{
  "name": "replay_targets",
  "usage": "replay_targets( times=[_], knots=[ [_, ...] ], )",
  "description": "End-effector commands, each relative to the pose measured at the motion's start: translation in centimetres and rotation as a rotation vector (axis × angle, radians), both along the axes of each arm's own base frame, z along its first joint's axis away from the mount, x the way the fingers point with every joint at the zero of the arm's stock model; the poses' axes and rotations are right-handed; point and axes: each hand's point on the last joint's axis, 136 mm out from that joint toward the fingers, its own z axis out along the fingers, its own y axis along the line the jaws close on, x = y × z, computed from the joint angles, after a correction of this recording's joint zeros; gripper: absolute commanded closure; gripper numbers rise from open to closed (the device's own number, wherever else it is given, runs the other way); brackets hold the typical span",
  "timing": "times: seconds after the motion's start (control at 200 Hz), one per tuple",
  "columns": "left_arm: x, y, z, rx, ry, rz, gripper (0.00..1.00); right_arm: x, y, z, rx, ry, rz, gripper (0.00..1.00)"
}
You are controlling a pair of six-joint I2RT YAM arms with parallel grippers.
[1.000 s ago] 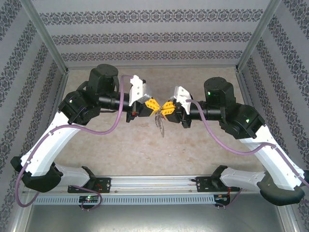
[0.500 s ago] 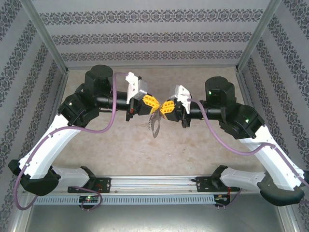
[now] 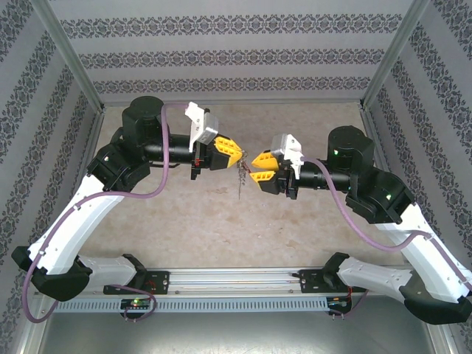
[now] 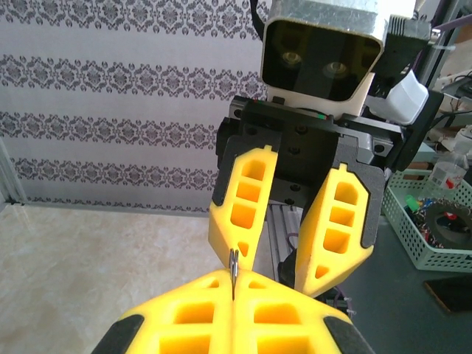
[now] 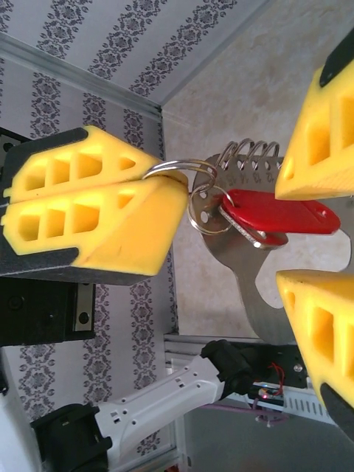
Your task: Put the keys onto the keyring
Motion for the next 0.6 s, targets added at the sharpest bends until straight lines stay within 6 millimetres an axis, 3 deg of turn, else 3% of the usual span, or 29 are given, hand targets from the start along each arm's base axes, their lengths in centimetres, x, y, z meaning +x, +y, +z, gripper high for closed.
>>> replay_targets(
  times=[0.0, 0.405, 0.485, 0.595],
  knots=[
    [-0.6, 0.5, 2.2, -0.072, -0.047, -0.022, 1.00, 0.4, 0.0, 0.5, 0.033, -0.002, -0.017, 0.66],
    [-0.5, 0.5, 2.4, -0.080, -0.044, -0.019, 1.00, 0.9, 1.2, 0.8, 0.066, 0.010, 0.014, 0.65],
    [-0.5, 0.5, 2.4, -0.080, -0.042, -0.020, 1.00, 1.0, 1.4, 0.7, 0.064, 0.010, 0.022, 0.71],
    [-0.6, 0.6, 2.3, -0.081, -0.044, -0.016, 1.00, 1.1, 1.5, 0.6, 0.053, 0.005, 0.021, 0.87]
  ],
)
